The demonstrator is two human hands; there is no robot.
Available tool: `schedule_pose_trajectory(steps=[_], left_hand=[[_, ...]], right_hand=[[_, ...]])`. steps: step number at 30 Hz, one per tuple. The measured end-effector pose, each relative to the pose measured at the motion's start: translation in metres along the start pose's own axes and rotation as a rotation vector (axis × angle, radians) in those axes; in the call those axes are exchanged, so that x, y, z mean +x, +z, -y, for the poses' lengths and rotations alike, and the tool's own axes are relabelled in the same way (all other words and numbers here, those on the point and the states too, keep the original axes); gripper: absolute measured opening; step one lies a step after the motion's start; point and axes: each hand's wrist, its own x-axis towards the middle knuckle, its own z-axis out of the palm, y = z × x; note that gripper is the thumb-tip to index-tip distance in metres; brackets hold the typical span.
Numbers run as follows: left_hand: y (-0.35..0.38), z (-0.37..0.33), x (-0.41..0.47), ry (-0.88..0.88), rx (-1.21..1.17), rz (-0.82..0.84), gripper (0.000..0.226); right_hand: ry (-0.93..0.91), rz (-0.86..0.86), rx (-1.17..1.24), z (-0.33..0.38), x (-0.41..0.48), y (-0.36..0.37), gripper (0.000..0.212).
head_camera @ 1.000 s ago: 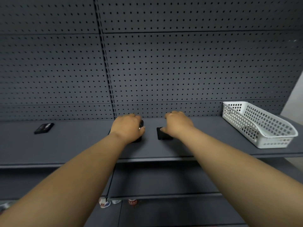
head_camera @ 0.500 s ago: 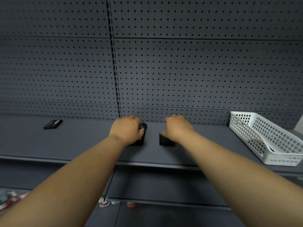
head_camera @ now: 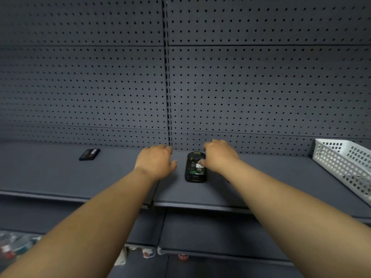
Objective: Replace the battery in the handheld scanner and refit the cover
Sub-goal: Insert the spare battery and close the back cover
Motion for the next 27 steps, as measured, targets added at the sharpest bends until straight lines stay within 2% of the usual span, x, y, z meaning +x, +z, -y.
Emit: schedule_pose_trajectory(steps=[14,27], left_hand=[[0.013,0.156,-0.001,0.087,0.004,0.033,0.046],[0.026,0.186,-0.010,0.071,-0.027,0.020,0.047]], right_hand=[[0.061,-0.014,0.029,0.157,0.033,0.029,0.051],[0.050,-0.036,0.016,0.186,0.035,0.036,0.051]])
